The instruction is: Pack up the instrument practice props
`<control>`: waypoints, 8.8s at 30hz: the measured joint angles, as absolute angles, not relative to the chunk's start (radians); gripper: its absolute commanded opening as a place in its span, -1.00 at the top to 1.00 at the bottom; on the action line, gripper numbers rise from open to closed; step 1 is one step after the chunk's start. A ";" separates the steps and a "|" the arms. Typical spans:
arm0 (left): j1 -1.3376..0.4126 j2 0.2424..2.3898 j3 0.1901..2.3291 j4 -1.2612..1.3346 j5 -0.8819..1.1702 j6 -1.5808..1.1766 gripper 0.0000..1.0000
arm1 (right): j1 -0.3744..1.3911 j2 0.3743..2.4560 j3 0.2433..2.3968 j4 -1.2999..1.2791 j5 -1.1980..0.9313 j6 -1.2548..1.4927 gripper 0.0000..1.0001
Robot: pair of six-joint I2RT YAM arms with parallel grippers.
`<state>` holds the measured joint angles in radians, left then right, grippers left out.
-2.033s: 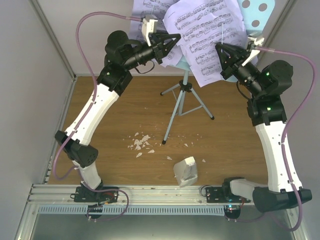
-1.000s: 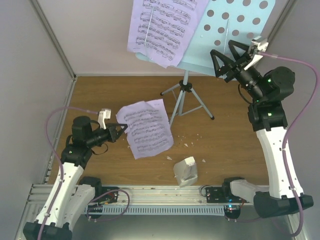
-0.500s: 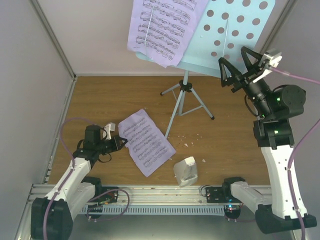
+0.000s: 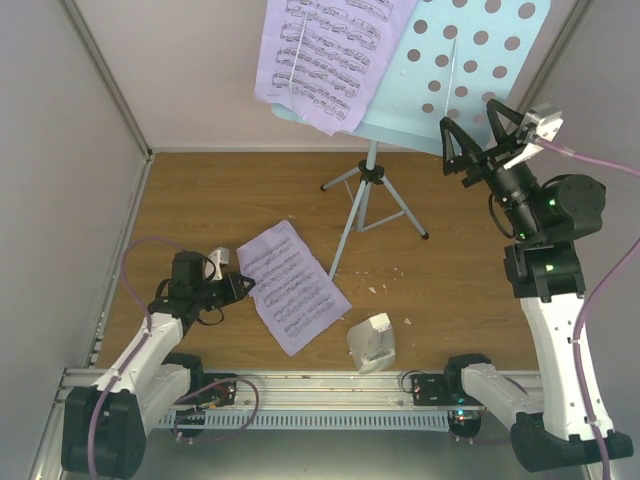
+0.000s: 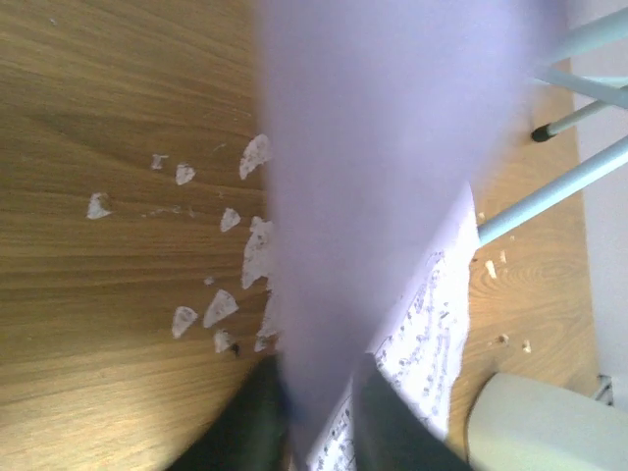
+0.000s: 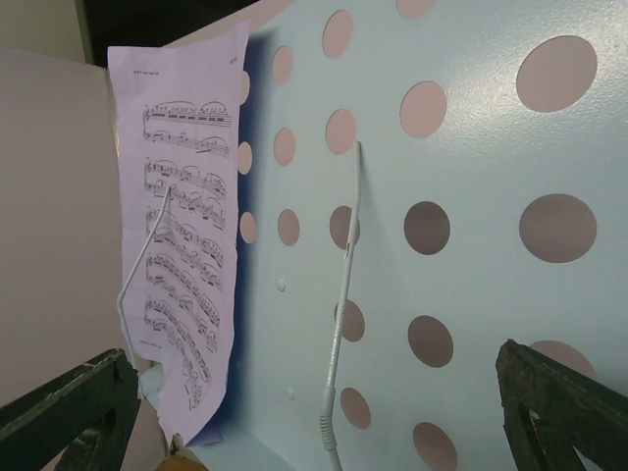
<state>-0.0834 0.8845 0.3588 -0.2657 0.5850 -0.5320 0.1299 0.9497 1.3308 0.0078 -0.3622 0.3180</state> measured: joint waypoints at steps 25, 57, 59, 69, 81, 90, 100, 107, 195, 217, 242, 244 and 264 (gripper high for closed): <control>-0.083 0.787 0.470 -0.273 0.302 -0.629 -0.98 | 0.130 0.816 1.267 0.014 -0.329 0.280 -0.99; -0.360 1.290 1.631 -0.198 0.426 -0.278 -0.39 | 0.537 1.312 1.745 -0.232 -0.115 0.186 -0.80; -0.359 1.340 1.688 -0.219 0.429 -0.277 -0.34 | 0.537 1.335 1.764 -0.228 -0.091 0.197 -0.78; -0.352 1.512 1.837 -0.251 0.473 -0.291 -0.10 | 0.540 1.398 1.790 -0.220 -0.045 0.249 -0.64; -0.347 1.597 1.943 -0.190 0.607 -0.328 0.37 | 0.538 1.404 1.797 -0.155 -0.019 0.275 -0.43; -0.342 1.651 1.990 -0.145 0.656 -0.307 1.00 | 0.538 1.461 1.853 -0.109 -0.055 0.297 -0.06; -0.339 1.605 1.861 0.002 0.684 -0.263 1.00 | 0.537 1.474 1.860 -0.081 -0.065 0.299 0.99; -0.339 1.592 1.814 0.073 0.687 -0.253 1.00 | 0.538 1.474 1.860 -0.077 -0.022 0.292 0.99; -0.167 0.674 0.758 0.101 -0.378 0.097 -0.98 | 0.879 1.833 1.216 -0.322 -0.440 0.379 0.93; -0.142 0.691 0.758 0.101 -0.326 0.072 -0.98 | 0.878 1.548 1.220 -0.362 -0.290 0.292 -0.83; -0.316 0.960 0.968 -0.032 0.132 -0.095 -0.98 | 0.111 1.018 0.535 0.239 -0.682 0.901 -0.82; -0.316 0.946 0.937 -0.034 0.105 -0.076 -0.98 | 0.111 1.007 0.527 0.319 -0.680 1.014 -0.83; -0.316 0.932 0.874 -0.032 0.024 -0.025 -0.98 | 0.260 1.285 0.694 0.555 -0.484 1.371 -0.56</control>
